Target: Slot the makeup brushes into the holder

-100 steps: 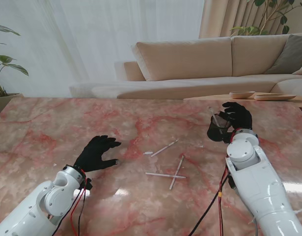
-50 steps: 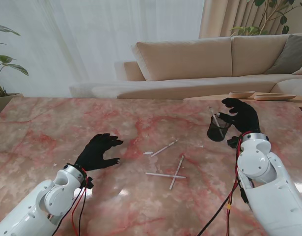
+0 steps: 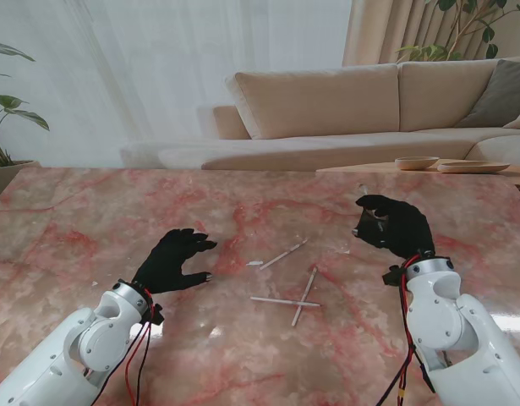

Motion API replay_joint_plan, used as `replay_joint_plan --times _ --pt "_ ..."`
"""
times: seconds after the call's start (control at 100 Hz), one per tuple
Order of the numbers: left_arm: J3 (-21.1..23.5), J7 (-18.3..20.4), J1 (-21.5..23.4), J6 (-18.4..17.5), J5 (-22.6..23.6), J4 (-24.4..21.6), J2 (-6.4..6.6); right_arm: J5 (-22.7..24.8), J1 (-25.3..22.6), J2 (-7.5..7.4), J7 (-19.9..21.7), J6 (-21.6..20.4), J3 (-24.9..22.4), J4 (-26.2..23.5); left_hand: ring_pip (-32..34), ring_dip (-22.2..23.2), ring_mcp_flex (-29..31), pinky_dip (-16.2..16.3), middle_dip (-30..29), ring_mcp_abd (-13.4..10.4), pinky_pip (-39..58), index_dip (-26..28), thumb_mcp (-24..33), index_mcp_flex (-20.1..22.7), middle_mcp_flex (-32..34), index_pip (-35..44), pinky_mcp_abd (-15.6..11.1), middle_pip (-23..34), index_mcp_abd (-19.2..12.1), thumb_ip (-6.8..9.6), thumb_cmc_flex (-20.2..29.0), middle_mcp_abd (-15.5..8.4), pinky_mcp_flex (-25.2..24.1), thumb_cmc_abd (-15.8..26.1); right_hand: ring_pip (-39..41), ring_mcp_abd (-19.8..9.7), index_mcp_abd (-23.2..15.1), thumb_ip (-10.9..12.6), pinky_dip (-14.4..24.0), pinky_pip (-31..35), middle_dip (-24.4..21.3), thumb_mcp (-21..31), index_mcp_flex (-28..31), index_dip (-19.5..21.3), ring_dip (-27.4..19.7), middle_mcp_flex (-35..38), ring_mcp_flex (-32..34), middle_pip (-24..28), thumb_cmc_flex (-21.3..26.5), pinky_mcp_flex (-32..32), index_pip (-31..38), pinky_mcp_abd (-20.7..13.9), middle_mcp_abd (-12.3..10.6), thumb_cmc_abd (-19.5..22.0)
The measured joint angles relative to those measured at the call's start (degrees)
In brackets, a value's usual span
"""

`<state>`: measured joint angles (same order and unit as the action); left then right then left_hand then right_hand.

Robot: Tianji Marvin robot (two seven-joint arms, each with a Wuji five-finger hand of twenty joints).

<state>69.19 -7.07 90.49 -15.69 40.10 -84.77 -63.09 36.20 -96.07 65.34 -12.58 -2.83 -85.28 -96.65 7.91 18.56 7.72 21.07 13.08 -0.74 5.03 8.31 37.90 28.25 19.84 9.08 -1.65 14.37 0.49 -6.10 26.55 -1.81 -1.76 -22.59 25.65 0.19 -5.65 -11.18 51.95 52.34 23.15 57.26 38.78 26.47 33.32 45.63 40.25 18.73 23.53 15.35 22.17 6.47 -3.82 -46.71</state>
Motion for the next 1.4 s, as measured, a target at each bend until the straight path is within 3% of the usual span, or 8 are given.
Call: replay_joint_plan --times 0.17,0.4,0.49,0.56,0.76,0.88,1.07,1.4 --pt "0.1 -0.1 0.4 -0.2 0.2 -0.5 0.00 3.9 -2.5 -0.56 0.3 -1.1 1.3 -1.2 0.0 0.0 0.0 0.0 0.0 0.0 0.0 0.0 0.0 0.0 0.0 0.0 0.0 0.0 0.0 0.00 0.0 0.0 0.0 0.0 0.5 -0.2 0.0 0.0 0.0 -0.3 2.6 0.9 1.2 2.3 0.1 2.0 0.5 1.9 0.0 0.5 2.0 -0.3 -0.1 -0.8" --pt "0.3 -0.4 0.9 -0.6 0.3 -1.1 -0.01 10.0 -4.3 -1.88 2.2 -0.5 4.3 -2.0 0.0 0.0 0.0 0.0 0.0 0.0 0.0 0.0 0.0 0.0 0.0 0.0 0.0 0.0 0.0 0.00 0.0 0.0 0.0 0.0 0.8 -2.2 -0.6 0.0 0.0 -9.8 4.3 1.8 1.2 7.9 0.9 -16.6 -21.7 -1.3 -0.1 -12.0 2.4 -6.2 -0.2 -1.5" --pt "0.4 -0.4 1.0 -0.7 0.4 -1.2 -0.01 15.8 -4.5 -2.32 1.8 2.1 6.4 -2.1 0.0 0.0 0.0 0.0 0.0 0.0 0.0 0.0 0.0 0.0 0.0 0.0 0.0 0.0 0.0 0.00 0.0 0.0 0.0 0.0 1.1 -3.0 -1.3 0.0 0.0 -12.0 4.3 1.8 0.8 9.6 1.1 -21.9 -26.5 -2.0 -0.7 -14.6 2.6 -7.9 -0.2 -1.6" --pt "0.4 -0.5 1.1 -0.7 0.4 -1.3 -0.01 16.7 -4.5 -2.67 1.9 4.7 8.3 -2.2 0.0 0.0 0.0 0.0 0.0 0.0 0.0 0.0 0.0 0.0 0.0 0.0 0.0 0.0 0.0 0.00 0.0 0.0 0.0 0.0 1.5 -3.5 -1.4 0.0 0.0 -12.9 4.3 1.8 0.3 10.8 0.8 -25.3 -29.8 -2.3 -0.7 -16.3 2.6 -8.7 -0.2 -1.6" --pt "0.6 -0.8 1.4 -1.1 0.4 -1.5 -0.03 15.5 -2.7 -3.06 2.1 7.7 14.8 -1.1 0.0 0.0 0.0 0.0 0.0 0.0 0.0 0.0 0.0 0.0 0.0 0.0 0.0 0.0 0.0 0.00 0.0 0.0 0.0 0.0 -3.0 -3.7 -2.2 0.0 0.0 -14.2 4.3 2.3 0.0 13.2 -2.7 -30.1 -30.7 -2.2 -0.7 -17.9 2.6 -9.6 -0.2 -1.6" --pt "1.1 -0.8 1.7 -1.4 0.4 -1.8 -0.06 15.6 -1.4 -2.97 2.1 10.8 17.8 -0.1 0.0 0.0 0.0 0.0 0.0 0.0 0.0 0.0 0.0 0.0 0.0 0.0 0.0 0.0 0.0 0.00 0.0 0.0 0.0 0.0 -6.8 -4.1 -2.2 3.7 0.1 -14.9 4.3 5.3 0.0 14.9 -3.6 -31.2 -31.3 -2.2 -0.6 -18.9 2.6 -10.2 -0.2 -1.6" --pt "2.0 -1.2 2.5 -1.9 0.8 -2.2 -0.09 19.5 0.2 -2.98 2.2 15.0 22.1 1.3 0.0 0.0 0.0 0.0 0.0 0.0 0.0 0.0 0.0 0.0 0.0 0.0 0.0 0.0 0.0 0.00 0.0 0.0 0.0 0.0 -8.8 -4.1 -1.4 3.7 0.8 -15.0 4.2 7.8 0.0 15.5 -3.6 -32.3 -31.3 -2.2 -0.5 -19.2 2.6 -10.4 -0.2 -2.8" --pt "2.1 -2.1 2.8 -2.4 0.8 -2.0 -0.09 18.3 1.5 -2.98 2.0 18.3 27.2 2.8 0.0 0.0 0.0 0.0 0.0 0.0 0.0 0.0 0.0 0.0 0.0 0.0 0.0 0.0 0.0 0.00 0.0 0.0 0.0 0.0 -9.2 -4.1 -0.2 3.7 1.5 -15.0 4.2 7.2 0.1 16.2 -3.6 -32.3 -31.3 -2.2 -0.6 -19.2 2.6 -10.4 -0.1 -2.9"
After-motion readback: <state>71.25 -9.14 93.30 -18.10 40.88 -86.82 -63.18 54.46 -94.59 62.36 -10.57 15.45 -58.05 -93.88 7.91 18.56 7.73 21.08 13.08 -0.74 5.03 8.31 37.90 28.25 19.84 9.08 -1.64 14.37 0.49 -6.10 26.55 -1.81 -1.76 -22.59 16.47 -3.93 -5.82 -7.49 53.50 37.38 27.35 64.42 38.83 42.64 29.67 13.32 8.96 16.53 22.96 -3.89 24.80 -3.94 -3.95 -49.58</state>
